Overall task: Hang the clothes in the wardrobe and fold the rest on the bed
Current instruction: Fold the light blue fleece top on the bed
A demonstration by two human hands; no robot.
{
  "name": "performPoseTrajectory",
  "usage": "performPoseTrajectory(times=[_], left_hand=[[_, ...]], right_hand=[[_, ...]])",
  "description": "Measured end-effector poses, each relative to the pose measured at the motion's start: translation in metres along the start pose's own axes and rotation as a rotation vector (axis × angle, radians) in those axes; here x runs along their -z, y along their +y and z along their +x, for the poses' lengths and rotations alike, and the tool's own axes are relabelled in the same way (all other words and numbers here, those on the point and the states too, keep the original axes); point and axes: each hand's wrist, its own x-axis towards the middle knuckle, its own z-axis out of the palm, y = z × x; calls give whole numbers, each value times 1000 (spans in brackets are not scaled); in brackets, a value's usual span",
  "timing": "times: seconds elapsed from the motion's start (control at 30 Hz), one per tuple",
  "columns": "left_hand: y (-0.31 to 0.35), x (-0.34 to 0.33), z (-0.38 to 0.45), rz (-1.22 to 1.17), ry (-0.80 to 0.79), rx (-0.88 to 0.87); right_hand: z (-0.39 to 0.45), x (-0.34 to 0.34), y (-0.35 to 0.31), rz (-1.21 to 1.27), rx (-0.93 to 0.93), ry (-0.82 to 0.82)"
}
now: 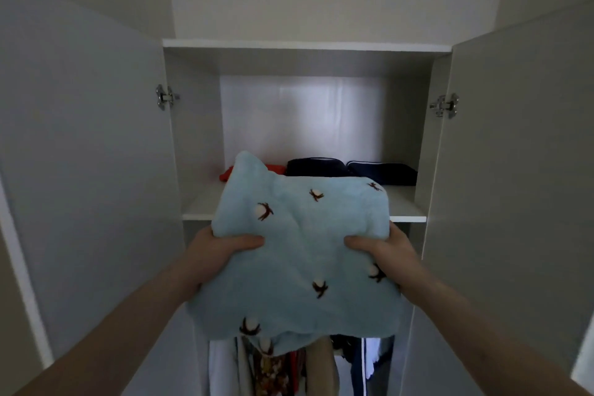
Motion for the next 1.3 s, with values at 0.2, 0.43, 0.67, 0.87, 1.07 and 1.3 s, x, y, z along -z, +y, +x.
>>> performPoseTrajectory(times=[0.2,0.43,0.67,0.87,1.07,1.3], left_hand=[[22,12,81,40,73,0],[46,35,194,92,4,24],[50,77,318,94,7,67],[31,112,401,239,-28,156],[-6,110,435,910,327,34],[-39,54,438,1056,50,-236]], right_hand=[[99,-18,0,12,-8,-45],[211,-54,4,43,-46,-54],[322,-104,11,24,-75,-22],[390,-143,44,-126,-31,0],[397,-178,108,-611,25,-100],[416,-195,128,-763,58,-52]])
